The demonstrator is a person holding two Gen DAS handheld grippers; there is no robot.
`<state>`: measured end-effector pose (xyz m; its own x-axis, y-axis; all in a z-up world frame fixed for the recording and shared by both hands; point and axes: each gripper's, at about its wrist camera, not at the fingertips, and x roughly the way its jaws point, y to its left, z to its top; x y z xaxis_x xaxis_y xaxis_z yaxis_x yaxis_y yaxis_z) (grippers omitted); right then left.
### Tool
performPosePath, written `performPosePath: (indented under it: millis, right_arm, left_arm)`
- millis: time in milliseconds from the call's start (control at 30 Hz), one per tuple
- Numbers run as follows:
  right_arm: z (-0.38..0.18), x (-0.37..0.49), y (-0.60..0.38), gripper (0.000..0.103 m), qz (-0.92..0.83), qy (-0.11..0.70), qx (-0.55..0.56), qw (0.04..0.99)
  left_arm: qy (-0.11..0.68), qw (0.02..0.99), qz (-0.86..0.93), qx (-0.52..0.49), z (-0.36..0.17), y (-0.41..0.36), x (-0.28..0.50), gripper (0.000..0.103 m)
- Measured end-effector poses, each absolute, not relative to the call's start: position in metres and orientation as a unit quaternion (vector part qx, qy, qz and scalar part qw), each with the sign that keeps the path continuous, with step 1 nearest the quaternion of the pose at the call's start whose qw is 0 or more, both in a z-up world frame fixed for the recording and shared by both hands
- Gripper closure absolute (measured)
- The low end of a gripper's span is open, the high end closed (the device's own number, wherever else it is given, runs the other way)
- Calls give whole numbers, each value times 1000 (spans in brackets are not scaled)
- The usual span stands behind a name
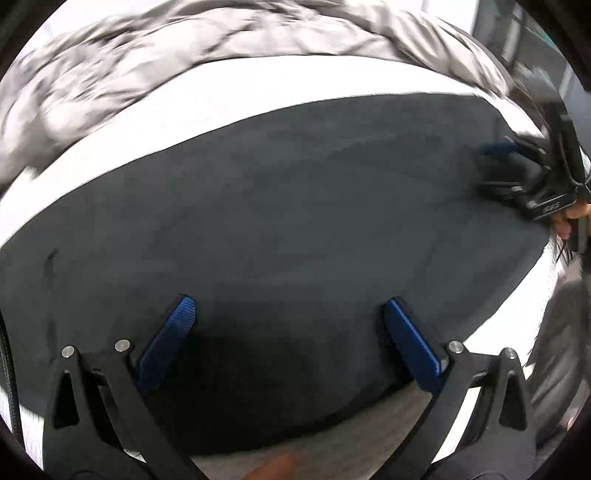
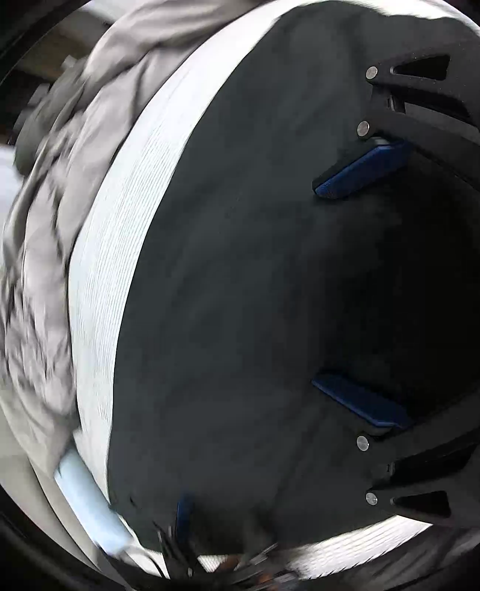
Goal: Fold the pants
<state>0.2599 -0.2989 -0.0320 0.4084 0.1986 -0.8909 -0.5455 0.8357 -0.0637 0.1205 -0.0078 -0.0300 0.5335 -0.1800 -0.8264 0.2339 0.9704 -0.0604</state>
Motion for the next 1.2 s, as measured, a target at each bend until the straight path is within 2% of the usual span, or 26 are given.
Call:
performPosePath:
  millis: [100,233,433,533,633,733,800,900,1033,1200]
  right_arm:
    - [-29,258,-348,4,186,507,-156,827]
    - [-10,251,-367,4,151,493,-139,845]
    - [5,231,-278,4,256,453,-121,845]
    - [-25,219,-242,4,253,466,-196,825]
    - [-26,214,-265,5,254,454,-196,831]
    - [-24,210,-322,5,256,476,-134,831]
    - [-25,201,-339,5,198,476,-173,839]
    - [-12,208,-366,5,160,486,-130,849]
    - [19,219,-331,5,178,440,-104,874]
    - [1,247,-224,5,242,456,-166,840]
  left_arm:
    - [458,884,-97,0,-24,17,108,1]
    - [440,890,-120,-29,-9,5,117,1]
    - [473,875,-106,-4,-28,-38,169,1]
    - [472,877,-89,8,-36,-28,175,1]
    - [465,883,-55,9,-38,3,156,1]
    - [463,885,-56,-5,-36,29,141,1]
    - [467,883,-50,-18,-31,37,143,1]
    - [452,888,-66,-61,-13,52,151,1]
    - [440,892,-80,-60,2,23,184,1]
    - [499,863,-71,-34,-33,-16,231,2]
